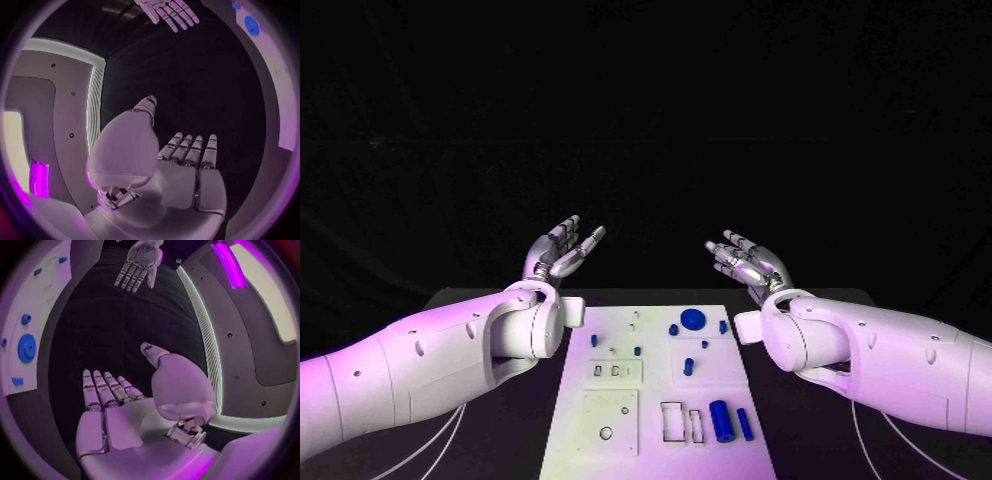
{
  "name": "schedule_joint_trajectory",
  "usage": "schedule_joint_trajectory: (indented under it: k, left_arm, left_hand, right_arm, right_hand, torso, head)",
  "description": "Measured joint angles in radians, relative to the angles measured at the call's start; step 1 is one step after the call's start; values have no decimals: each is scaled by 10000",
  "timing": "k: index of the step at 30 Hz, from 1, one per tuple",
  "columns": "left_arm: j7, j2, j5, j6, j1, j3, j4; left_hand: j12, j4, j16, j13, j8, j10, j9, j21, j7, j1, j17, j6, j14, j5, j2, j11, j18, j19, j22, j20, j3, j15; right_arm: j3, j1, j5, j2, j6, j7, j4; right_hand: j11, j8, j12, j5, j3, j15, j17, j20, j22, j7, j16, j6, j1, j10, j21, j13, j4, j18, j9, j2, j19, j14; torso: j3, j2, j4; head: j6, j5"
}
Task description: Assemble the parts on the task board
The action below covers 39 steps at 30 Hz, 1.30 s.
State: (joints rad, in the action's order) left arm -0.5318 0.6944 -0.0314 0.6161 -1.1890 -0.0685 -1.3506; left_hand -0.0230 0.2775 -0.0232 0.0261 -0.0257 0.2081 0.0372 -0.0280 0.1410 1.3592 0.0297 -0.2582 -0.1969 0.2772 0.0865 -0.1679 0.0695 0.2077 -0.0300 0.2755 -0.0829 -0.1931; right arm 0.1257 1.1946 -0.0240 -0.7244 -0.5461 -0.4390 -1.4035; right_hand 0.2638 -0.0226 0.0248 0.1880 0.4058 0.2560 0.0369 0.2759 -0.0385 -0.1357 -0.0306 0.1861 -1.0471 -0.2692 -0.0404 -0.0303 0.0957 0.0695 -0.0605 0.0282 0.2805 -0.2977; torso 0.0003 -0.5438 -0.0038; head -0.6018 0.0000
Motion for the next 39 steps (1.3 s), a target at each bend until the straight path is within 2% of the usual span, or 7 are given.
schedule_joint_trajectory:
  k: [9, 13, 16, 22, 24, 31, 39]
  left_arm:
    - [-102, 35, -61, -389, -4, -9, -14]
    - [-130, 368, -69, -514, -52, -8, -119]
    - [-155, 462, -76, -547, -80, -8, -222]
    - [-219, 639, -74, -596, -147, -8, -469]
    - [-238, 718, -69, -602, -169, -8, -568]
    - [-259, 949, -9, -649, -248, -3, -956]
    - [-222, 1459, 298, -934, -371, 22, -1685]
  left_hand:
    - [-87, 139, -128, 76, -151, 605, 85, -100, 36, 568, 108, -552, -572, 99, -78, -229, 281, 304, -71, 162, -84, -216]
    - [-312, 80, -710, 183, -493, 1982, 284, -635, 108, 948, 458, -1698, -2570, 98, -134, -616, 393, 1902, -346, 187, -228, -436]
    - [-465, 57, -1260, 261, -684, 3140, 399, -1186, 168, 1089, 780, -2392, -4233, 98, -87, -731, 392, 3487, -608, 175, -274, -375]
    - [-819, 10, -1817, 379, -963, 5105, 587, -1653, 295, 1350, 1075, -3410, -5455, 97, -61, -728, 564, 4532, -752, 151, -376, -190]
    - [-999, -33, -2058, 406, -1157, 5834, 697, -1870, 375, 1522, 1209, -4070, -5909, 97, 8, -662, 844, 4939, -811, 143, -473, -64]
    - [-1221, -112, -2514, 443, -1644, 6864, 974, -2288, 656, 1742, 1519, -5514, -6758, 97, 169, -360, 1008, 5635, -929, 87, -640, 257]
    - [-1271, -141, -3085, 443, -1949, 7738, 1101, -3072, 787, 2112, 2029, -6002, -7662, 97, 464, -90, 1008, 6683, -1235, -283, -1048, 621]
  right_arm:
    - [284, 360, -494, 114, 1454, 447, 444]
    - [282, 429, -1856, -168, 1299, 468, 649]
    - [280, 466, -2638, -203, 1130, 486, 683]
    - [275, 588, -3841, -245, 897, 524, 671]
    - [274, 640, -4184, -282, 845, 549, 671]
    - [260, 802, -5401, -402, 802, 748, 638]
    - [197, 1065, -8178, -504, 1071, 1524, 538]
  right_hand:
    - [11, -587, 437, 12, 445, -122, 392, 154, -275, -115, -639, 1878, -1512, -2358, -551, -223, -894, 391, -480, 221, 1459, -2553]
    - [-161, -1092, 893, 12, 610, -367, 712, 130, -431, -239, -1235, 3450, -1938, -4783, -924, -386, -1345, 540, -865, 371, 2486, -4728]
    - [-223, -1196, 917, 12, 687, -428, 741, 149, -441, -312, -1281, 3872, -2034, -5438, -971, -382, -1452, 658, -942, 404, 2717, -5096]
    - [-336, -1437, 917, 11, 779, -564, 767, 140, -441, -434, -1390, 4770, -2076, -6076, -1089, -354, -1638, 700, -1096, 446, 3109, -5548]
    - [-405, -1558, 917, -43, 854, -647, 776, 137, -479, -508, -1436, 5283, -2114, -6392, -1227, -354, -1714, 857, -1177, 484, 3548, -5787]
    - [-634, -1820, 850, -142, 995, -901, 868, 83, -643, -696, -1690, 6235, -2194, -7121, -1706, -366, -1854, 1028, -1298, 564, 4696, -6502]
    - [-1198, -2295, 994, -257, 1297, -1619, 1469, -574, -1010, -720, -2625, 7355, -2218, -8818, -2649, -473, -2019, 1027, -1487, 1041, 6259, -8438]
  torso:
    - [-1, -5, 0]
    - [-14, -81, 5]
    - [-21, -148, 5]
    - [-23, -273, 1]
    - [-17, -319, 4]
    - [-11, -479, 34]
    - [-12, -783, 106]
  head:
    - [-5, 0]
    - [-51, -24]
    - [-46, -38]
    - [-10, -66]
    - [7, -67]
    - [12, -102]
    - [-35, -220]
